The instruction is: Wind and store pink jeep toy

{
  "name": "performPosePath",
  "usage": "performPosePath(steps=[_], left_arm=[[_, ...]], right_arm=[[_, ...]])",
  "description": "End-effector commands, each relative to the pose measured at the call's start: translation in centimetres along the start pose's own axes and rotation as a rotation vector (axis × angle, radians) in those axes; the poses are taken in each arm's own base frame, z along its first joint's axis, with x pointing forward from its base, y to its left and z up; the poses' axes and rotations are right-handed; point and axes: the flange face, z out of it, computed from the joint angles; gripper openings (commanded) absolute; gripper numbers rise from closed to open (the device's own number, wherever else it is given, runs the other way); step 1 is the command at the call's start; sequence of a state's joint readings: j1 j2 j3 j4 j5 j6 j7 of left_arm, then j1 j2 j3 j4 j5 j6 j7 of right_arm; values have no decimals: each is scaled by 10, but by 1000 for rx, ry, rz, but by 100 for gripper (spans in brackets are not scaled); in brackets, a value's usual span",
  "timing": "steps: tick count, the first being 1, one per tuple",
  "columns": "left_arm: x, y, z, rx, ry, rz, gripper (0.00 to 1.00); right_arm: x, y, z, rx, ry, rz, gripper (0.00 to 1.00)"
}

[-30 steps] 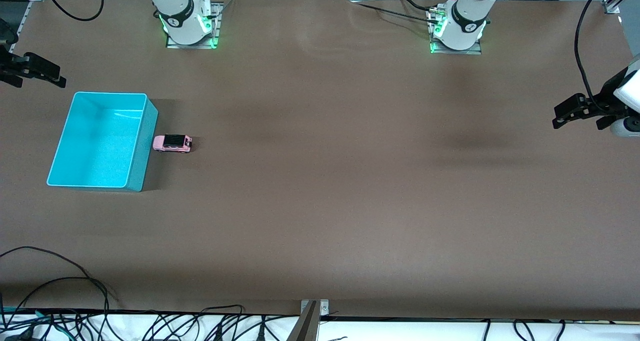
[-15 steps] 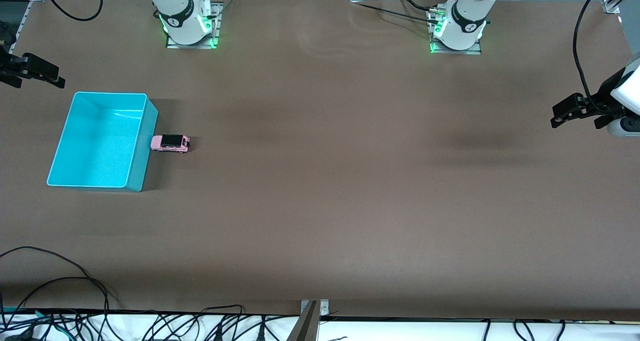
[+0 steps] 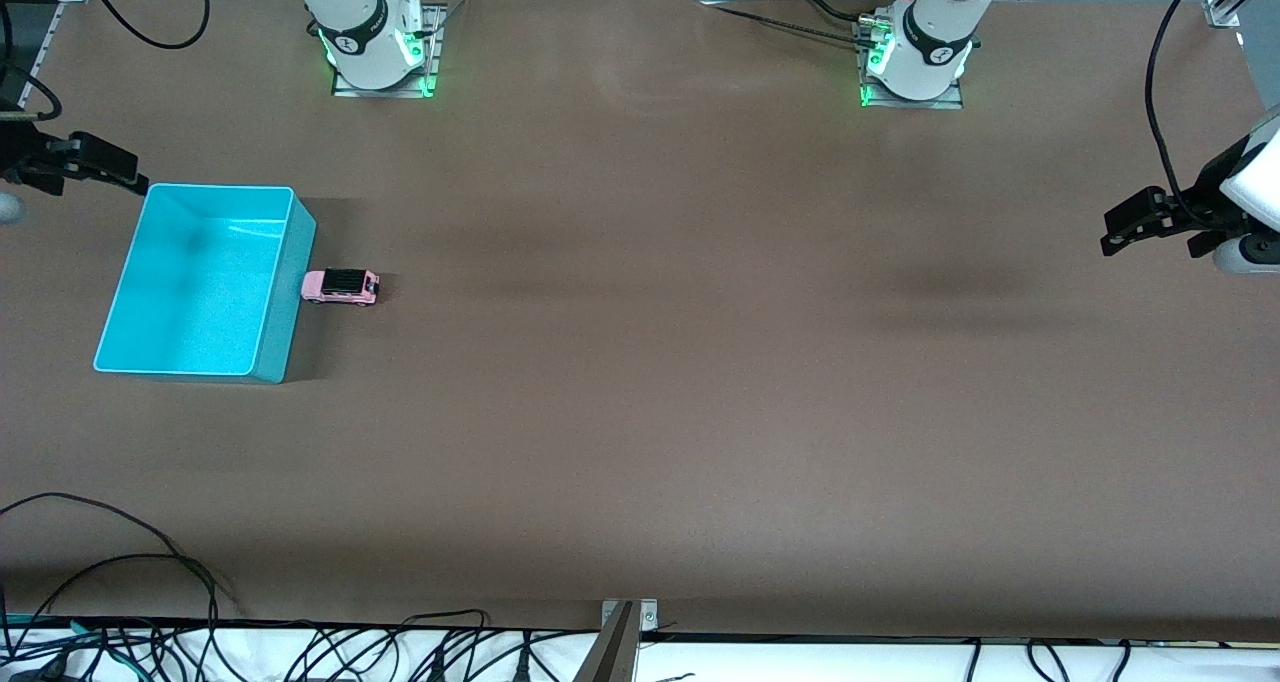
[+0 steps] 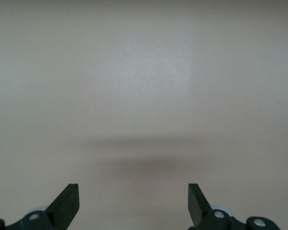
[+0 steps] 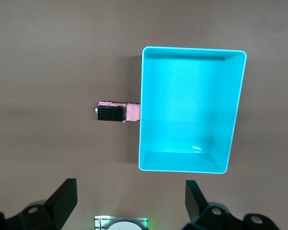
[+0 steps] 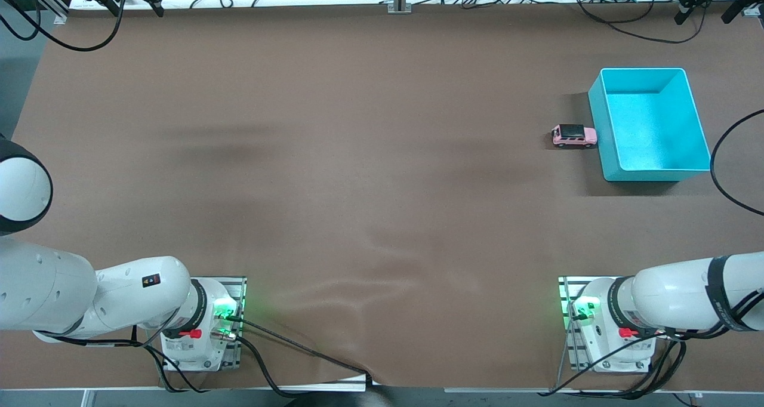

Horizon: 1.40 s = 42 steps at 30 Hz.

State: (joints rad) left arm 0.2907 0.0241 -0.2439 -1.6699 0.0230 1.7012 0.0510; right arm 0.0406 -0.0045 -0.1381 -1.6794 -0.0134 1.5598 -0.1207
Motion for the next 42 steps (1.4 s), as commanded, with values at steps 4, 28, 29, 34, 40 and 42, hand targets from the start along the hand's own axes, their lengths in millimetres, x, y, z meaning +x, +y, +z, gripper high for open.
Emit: performPosePath(steps=[4, 28, 29, 34, 40, 42], left_arm=[[-6, -1, -2, -24, 3, 11, 100], [-5, -2, 0, -25, -2, 9, 100], [-5, -2, 0, -25, -2, 9, 100], [-5, -2, 0, -25, -2, 9, 100], [-5, -2, 0, -25, -2, 9, 100], [-5, -2, 0, -25, -2, 7, 100]], right_arm=[[-4, -38, 29, -9, 32, -64, 100], [-1, -21, 57, -4, 86, -30, 100], [0, -21, 60, -6, 83, -30, 100], [5, -23, 75, -4, 75, -33, 100], [4, -31, 83, -5, 72, -47, 100], [2, -32, 99, -3, 40, -49, 100]])
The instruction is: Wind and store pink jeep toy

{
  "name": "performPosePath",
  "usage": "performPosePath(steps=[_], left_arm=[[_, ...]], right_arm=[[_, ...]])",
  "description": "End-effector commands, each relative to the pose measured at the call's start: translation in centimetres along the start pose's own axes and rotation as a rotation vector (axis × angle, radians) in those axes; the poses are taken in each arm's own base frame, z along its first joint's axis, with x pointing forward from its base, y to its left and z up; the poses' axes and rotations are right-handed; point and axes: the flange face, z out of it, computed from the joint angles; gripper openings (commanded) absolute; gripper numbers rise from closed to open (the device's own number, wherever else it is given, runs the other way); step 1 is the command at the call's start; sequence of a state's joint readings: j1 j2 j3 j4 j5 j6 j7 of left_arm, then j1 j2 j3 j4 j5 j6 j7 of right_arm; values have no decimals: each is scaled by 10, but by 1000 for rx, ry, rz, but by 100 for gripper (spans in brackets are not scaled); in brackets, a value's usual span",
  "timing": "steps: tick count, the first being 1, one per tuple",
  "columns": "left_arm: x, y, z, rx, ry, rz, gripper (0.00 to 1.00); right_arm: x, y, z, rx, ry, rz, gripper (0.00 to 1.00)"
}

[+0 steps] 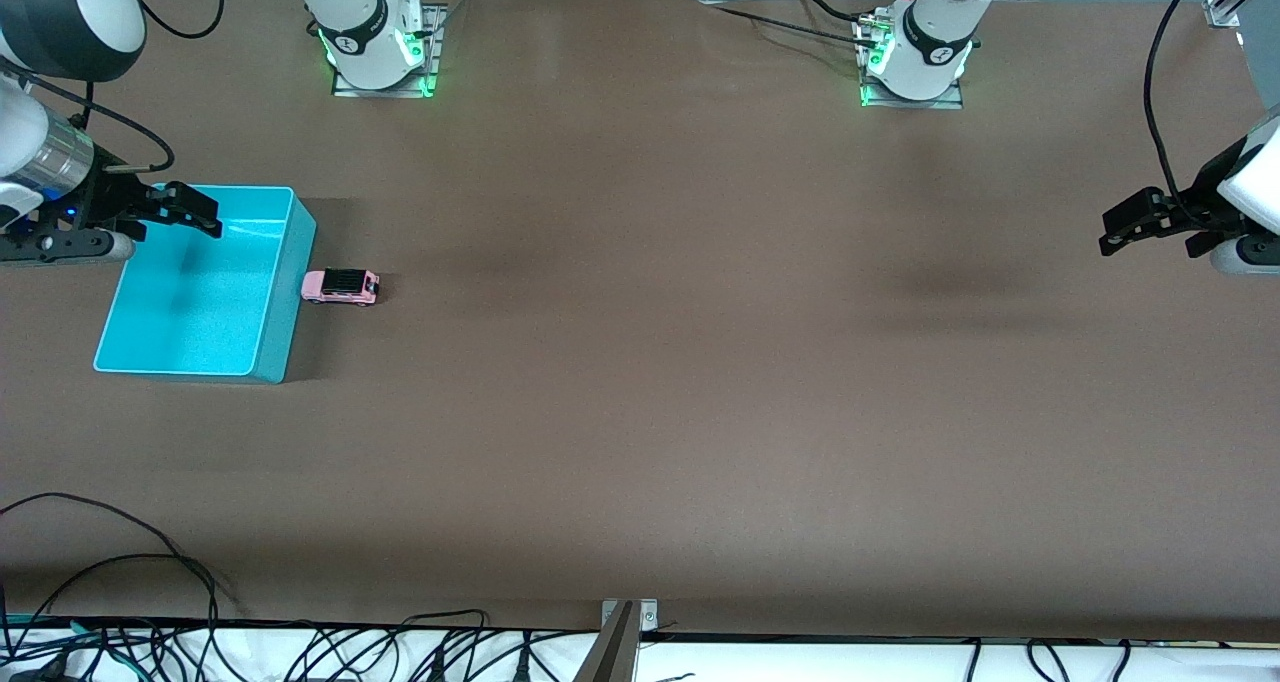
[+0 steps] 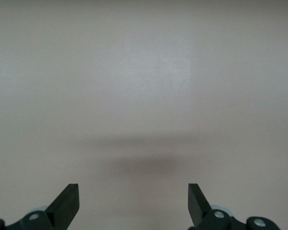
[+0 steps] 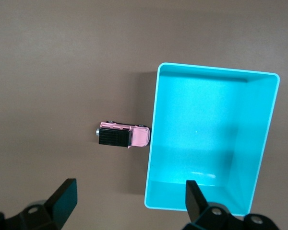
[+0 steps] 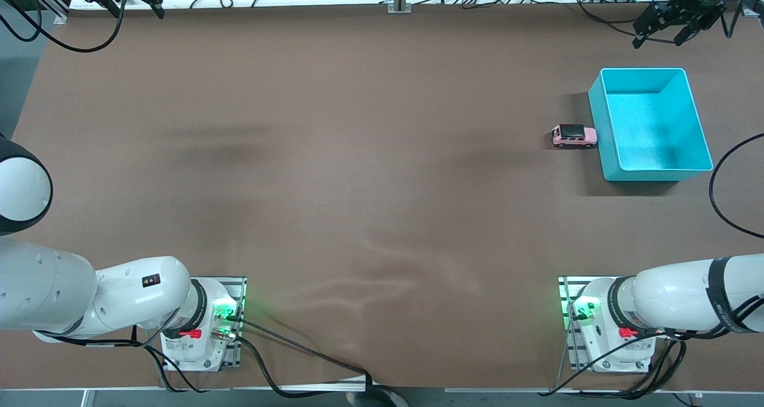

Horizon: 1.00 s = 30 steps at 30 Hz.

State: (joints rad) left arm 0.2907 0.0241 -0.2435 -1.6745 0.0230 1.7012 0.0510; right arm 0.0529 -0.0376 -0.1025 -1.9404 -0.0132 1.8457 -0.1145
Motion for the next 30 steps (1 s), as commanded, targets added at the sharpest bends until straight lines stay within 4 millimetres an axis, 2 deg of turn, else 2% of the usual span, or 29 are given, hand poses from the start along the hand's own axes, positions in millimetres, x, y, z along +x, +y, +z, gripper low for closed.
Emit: performPosePath(steps=[1, 3, 6, 10, 14, 19, 30], left_arm=[[-5, -1, -2, -25, 3, 9, 100], [-5, -1, -2, -25, 3, 9, 100], [-5, -1, -2, -25, 3, 9, 100], [-5, -1, -2, -25, 3, 8, 100], [-5, -1, -2, -25, 3, 8, 100], [-5, -2, -2, -23, 3, 8, 100], [-5, -1, -1, -25, 1, 8, 100]], right_arm=[[-10, -7, 28, 7, -40, -6, 100], [-12, -9, 38, 5, -54, -12, 100], [-12, -24, 50, 2, -47, -37, 100], [-14, -27, 61, 2, -53, -41, 100], [-17, -28, 73, 0, -68, 6, 100], [-14, -48, 93, -9, -65, 76, 100], [-20, -52, 137, -12, -66, 153, 100]])
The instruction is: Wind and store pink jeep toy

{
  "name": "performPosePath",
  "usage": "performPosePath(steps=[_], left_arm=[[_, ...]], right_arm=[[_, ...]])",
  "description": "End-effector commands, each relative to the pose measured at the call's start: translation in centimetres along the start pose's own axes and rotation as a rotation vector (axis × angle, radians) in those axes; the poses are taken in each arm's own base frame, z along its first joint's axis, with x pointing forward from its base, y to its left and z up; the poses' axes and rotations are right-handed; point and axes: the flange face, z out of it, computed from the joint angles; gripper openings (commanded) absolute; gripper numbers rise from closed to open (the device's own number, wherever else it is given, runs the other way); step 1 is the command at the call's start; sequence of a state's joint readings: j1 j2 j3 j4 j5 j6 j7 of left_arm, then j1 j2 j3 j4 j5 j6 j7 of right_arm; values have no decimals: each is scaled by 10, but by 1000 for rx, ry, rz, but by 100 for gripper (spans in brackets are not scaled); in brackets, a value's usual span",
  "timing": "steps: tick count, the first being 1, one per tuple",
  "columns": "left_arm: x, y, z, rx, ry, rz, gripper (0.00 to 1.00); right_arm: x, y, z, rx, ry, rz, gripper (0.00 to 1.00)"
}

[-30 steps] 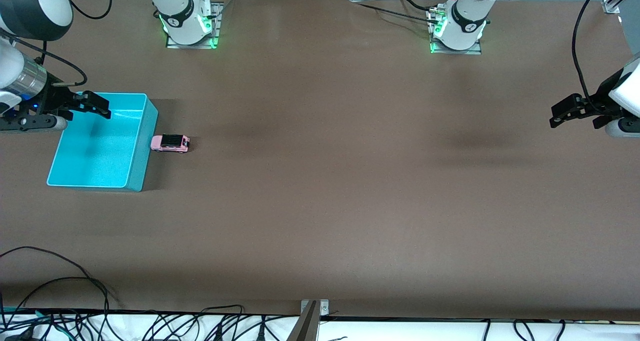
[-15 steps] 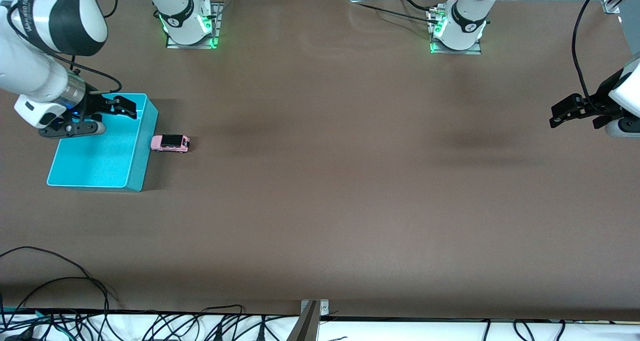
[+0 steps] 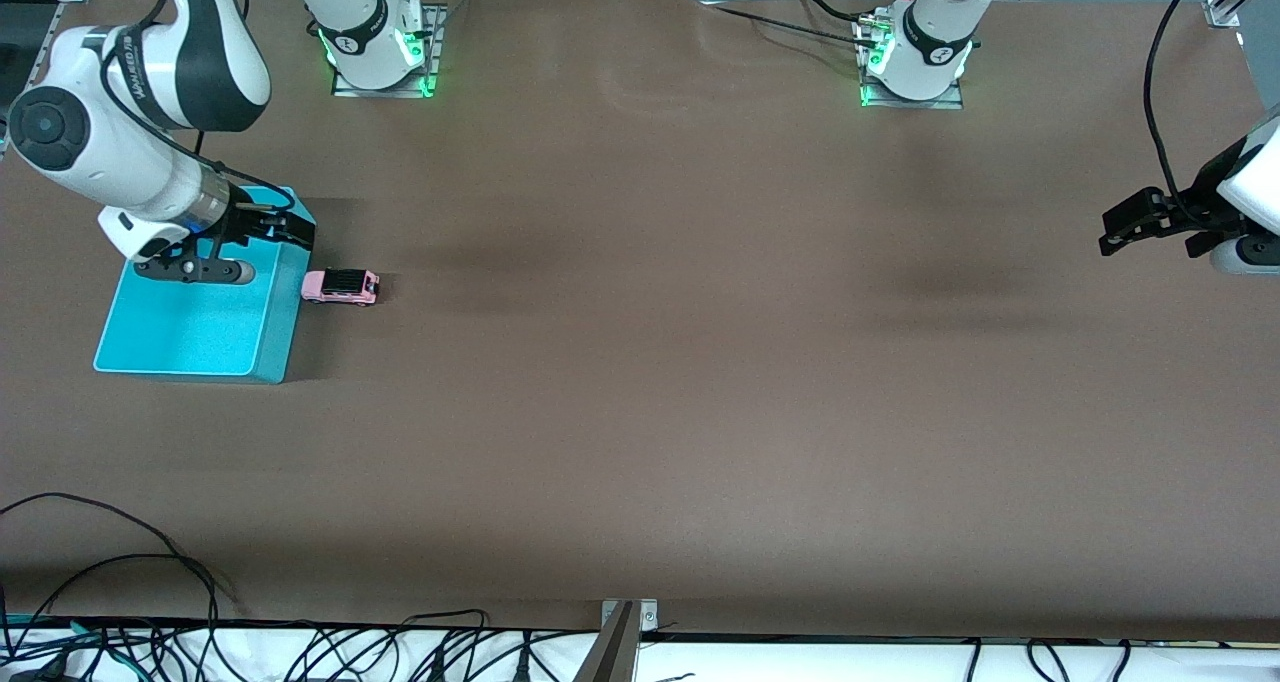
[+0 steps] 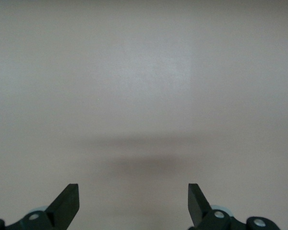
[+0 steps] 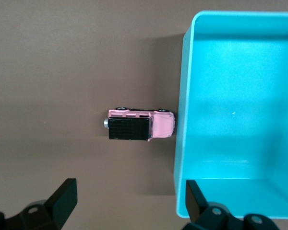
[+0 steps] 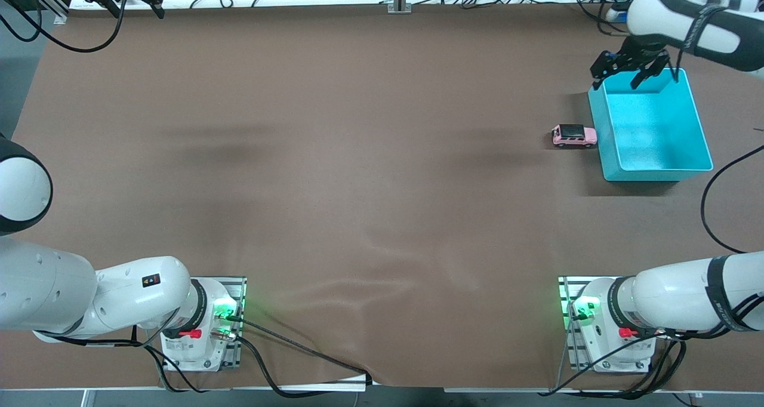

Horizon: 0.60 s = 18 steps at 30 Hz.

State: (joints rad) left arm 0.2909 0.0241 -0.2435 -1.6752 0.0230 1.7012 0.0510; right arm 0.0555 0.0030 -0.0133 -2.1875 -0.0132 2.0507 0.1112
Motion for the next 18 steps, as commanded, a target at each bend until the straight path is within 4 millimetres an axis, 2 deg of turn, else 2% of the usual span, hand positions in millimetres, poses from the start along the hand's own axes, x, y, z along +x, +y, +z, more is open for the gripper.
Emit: performPosePath(steps=[1, 11, 18], left_arm=[[-5, -1, -2, -23, 2, 8, 100], [-5, -2, -1, -24, 1, 8, 100], [-4, -2, 0, -24, -1, 8, 100]], right_arm=[[-3, 0, 22, 3, 15, 23, 100], [1, -1, 63, 1, -1, 57, 100], [-9, -1, 82, -7, -42, 167, 100]])
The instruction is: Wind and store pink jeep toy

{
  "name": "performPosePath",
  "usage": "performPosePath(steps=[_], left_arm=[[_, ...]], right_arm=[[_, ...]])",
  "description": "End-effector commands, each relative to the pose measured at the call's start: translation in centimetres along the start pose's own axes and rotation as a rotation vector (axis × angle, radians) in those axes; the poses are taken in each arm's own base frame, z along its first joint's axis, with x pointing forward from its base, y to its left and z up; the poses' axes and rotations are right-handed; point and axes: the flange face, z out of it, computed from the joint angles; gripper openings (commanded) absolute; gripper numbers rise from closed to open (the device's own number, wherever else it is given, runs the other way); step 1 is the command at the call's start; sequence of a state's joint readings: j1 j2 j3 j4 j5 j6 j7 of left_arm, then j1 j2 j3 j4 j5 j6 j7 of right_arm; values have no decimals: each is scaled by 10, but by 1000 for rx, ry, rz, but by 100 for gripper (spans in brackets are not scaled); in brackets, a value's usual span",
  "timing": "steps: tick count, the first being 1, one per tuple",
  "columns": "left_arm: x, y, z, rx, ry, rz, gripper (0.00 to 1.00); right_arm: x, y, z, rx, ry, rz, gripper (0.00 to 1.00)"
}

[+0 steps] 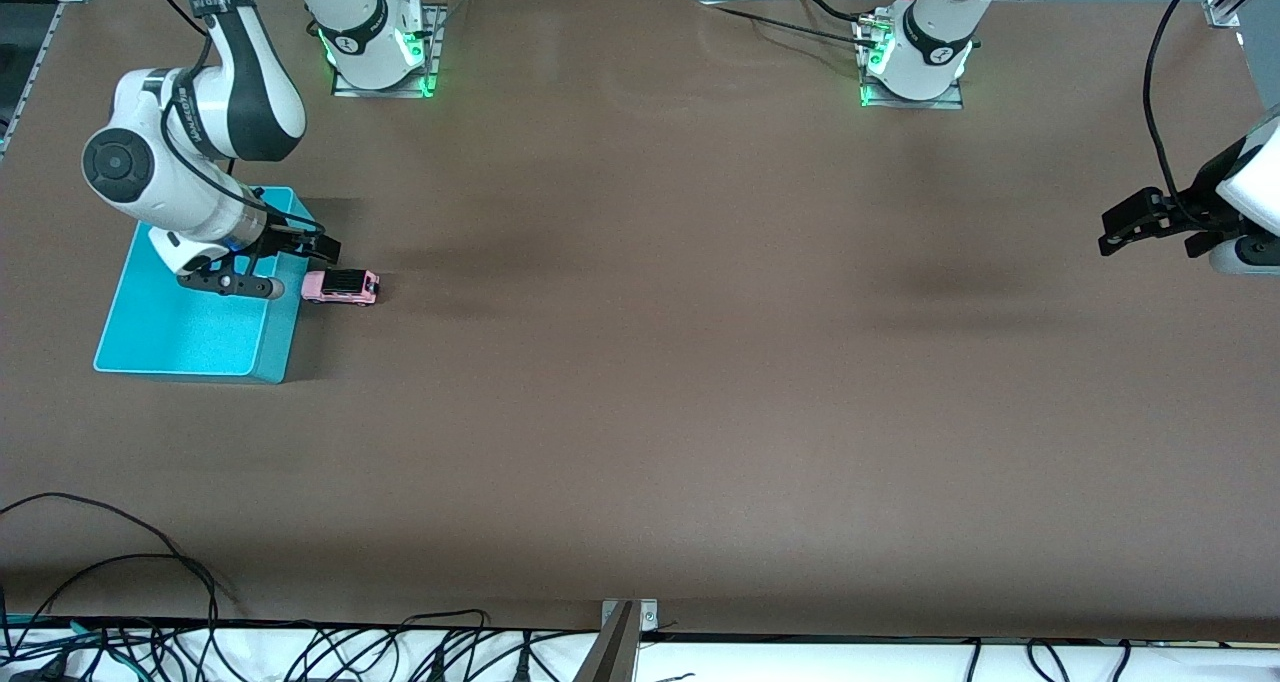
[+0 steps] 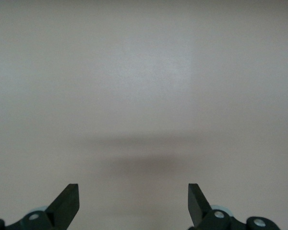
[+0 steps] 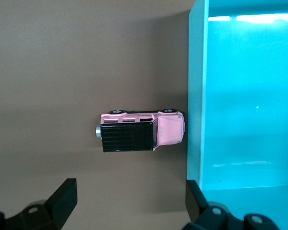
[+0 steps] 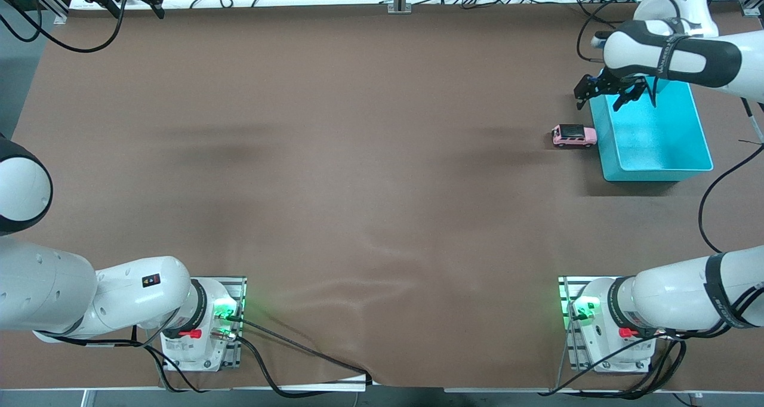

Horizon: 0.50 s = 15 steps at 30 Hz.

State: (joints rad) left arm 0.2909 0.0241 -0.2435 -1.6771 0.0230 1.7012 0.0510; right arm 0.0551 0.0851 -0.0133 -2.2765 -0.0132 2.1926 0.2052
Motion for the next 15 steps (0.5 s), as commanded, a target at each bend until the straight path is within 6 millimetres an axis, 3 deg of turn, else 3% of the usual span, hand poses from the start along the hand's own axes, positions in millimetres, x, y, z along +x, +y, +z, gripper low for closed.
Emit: performPosePath(steps=[1, 15], left_arm=[[-4, -2, -1, -24, 1, 8, 100], [-4, -2, -1, -24, 1, 8, 100]], right_arm=[[-11, 0, 17, -5, -24, 82, 100], [-15, -12, 53, -19, -50, 315, 100]])
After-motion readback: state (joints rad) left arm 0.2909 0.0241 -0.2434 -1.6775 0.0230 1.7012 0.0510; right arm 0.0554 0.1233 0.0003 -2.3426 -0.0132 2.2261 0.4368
